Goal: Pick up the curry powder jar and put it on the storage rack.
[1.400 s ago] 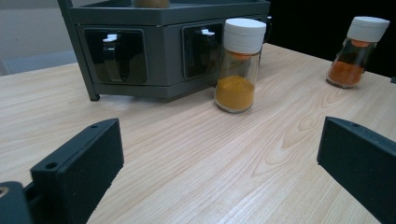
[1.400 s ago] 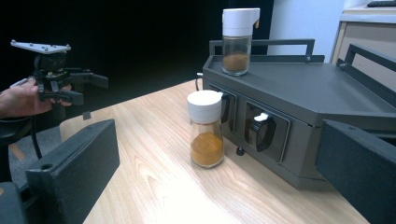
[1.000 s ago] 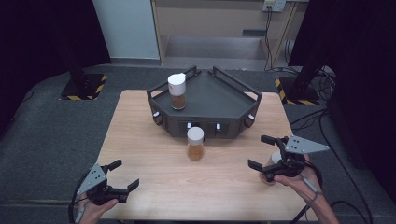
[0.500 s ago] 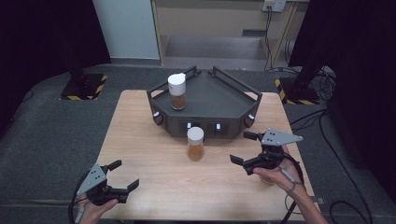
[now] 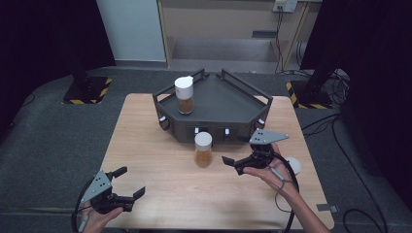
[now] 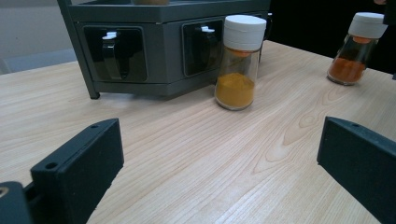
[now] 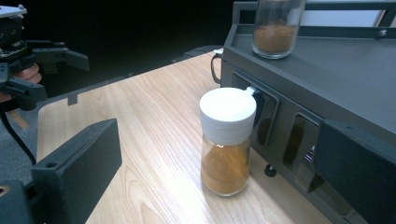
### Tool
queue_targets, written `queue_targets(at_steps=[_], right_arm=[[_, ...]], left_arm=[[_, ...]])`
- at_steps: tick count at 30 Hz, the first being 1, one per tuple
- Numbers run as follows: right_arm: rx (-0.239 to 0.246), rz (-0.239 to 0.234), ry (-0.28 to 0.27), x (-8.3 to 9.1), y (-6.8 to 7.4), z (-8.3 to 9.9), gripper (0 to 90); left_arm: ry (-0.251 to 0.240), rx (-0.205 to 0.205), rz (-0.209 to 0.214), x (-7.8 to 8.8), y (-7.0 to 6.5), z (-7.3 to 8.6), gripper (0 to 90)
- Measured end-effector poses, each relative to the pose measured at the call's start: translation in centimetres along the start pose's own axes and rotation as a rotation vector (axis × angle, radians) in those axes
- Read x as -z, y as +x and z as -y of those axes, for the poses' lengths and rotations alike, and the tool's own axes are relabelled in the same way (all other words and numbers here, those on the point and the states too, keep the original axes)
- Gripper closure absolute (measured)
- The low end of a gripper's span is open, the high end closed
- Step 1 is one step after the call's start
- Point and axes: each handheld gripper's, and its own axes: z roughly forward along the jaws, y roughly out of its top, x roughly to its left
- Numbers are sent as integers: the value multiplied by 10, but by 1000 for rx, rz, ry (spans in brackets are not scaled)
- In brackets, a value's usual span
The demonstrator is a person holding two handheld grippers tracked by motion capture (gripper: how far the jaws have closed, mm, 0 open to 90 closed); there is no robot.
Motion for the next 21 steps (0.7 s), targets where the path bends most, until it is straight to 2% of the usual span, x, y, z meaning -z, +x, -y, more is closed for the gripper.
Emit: queue_targets(at_steps=[5, 21], right_arm=[[-9, -3, 9, -13, -4, -1, 21], [4, -7, 50, -58, -7, -6, 39]], left_arm=[[0, 0, -1, 0, 0, 0, 0], [6, -2, 4, 0, 0, 0, 0]])
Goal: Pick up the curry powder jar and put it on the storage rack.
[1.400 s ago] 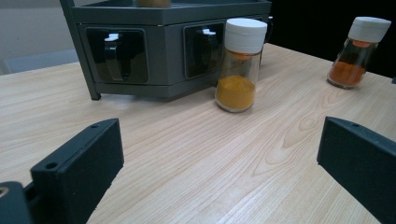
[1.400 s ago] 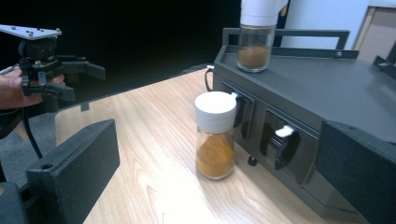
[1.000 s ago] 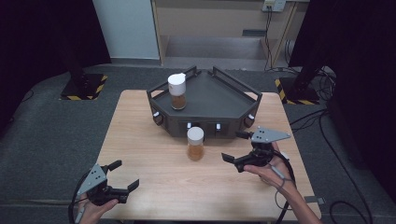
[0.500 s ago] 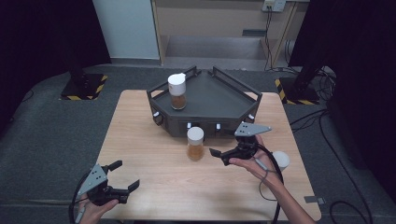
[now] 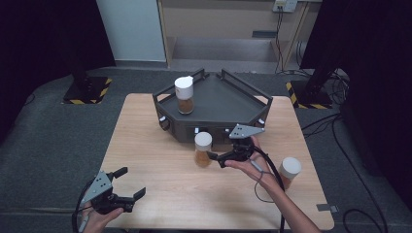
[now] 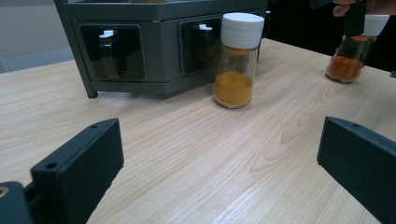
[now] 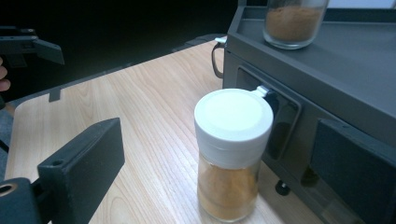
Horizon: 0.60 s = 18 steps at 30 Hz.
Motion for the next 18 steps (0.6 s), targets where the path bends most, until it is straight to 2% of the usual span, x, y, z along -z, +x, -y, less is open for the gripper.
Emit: queue_targets(at_steps=[15, 18], right_arm=[[35, 12, 52, -34, -2, -5, 78], [28, 13, 51, -39, -4, -5, 82]], left_arm=[[5, -2, -3, 0, 0, 0, 0], [4, -5, -2, 0, 0, 0, 0]])
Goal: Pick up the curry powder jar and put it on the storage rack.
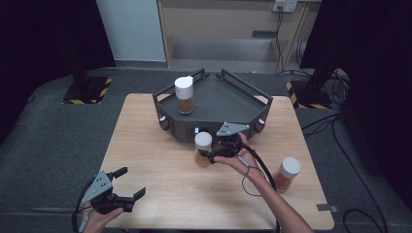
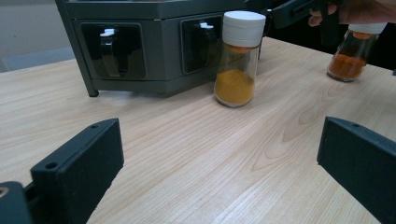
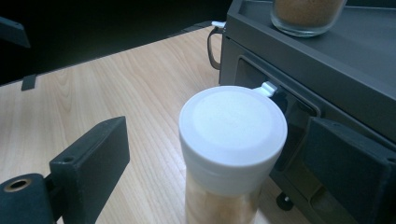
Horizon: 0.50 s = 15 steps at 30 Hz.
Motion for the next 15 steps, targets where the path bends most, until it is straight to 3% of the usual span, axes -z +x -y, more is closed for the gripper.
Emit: queue_targets(at_steps=[15], right_arm=[[-6, 6, 40, -23, -7, -1, 124]], left_arm=[[2, 4, 0, 0, 1, 0, 0]])
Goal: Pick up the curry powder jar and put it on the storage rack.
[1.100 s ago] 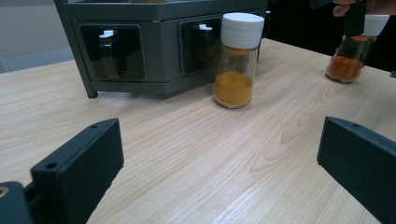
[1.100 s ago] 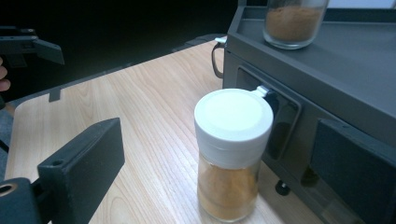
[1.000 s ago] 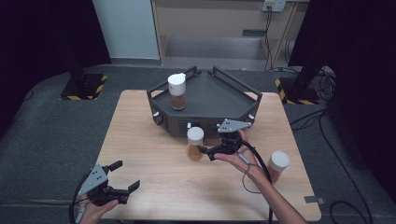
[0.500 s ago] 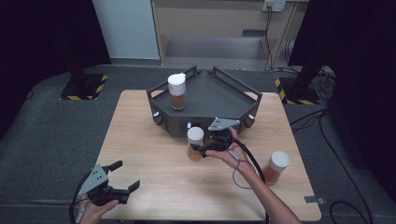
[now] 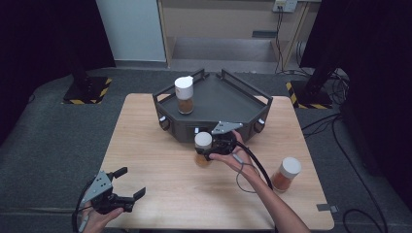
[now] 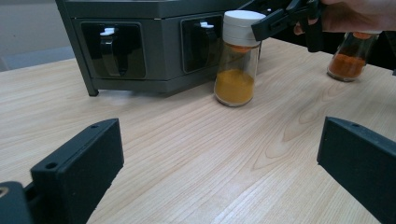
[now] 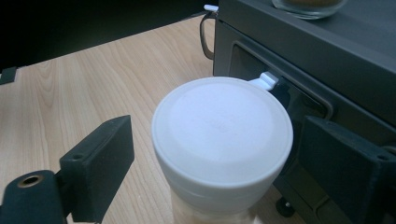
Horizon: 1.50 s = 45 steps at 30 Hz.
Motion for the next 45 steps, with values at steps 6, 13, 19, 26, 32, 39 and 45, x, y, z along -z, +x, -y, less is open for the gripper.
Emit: queue_targets(at_steps=[6, 13, 19, 26, 32, 39, 45], right_arm=[[1, 9, -5, -5, -3, 3, 151], [23, -5, -11, -8, -4, 5, 303], [36, -8, -15, -7, -2, 4, 335], [61, -24, 3, -5, -4, -1, 336], [82, -47, 14, -2, -6, -3, 337], [108, -90, 10, 9, -13, -12, 337], [112, -123, -5, 23, -20, -27, 337]], left_arm=[[2, -2, 0, 0, 0, 0, 0], [5, -4, -2, 0, 0, -1, 0], [14, -1, -2, -1, 0, -1, 0], [14, 1, -2, -1, 0, -1, 0], [12, 2, -2, -1, 0, -1, 0], [13, 2, -2, -1, 0, -1, 0], [10, 3, -2, 0, 0, -1, 0]])
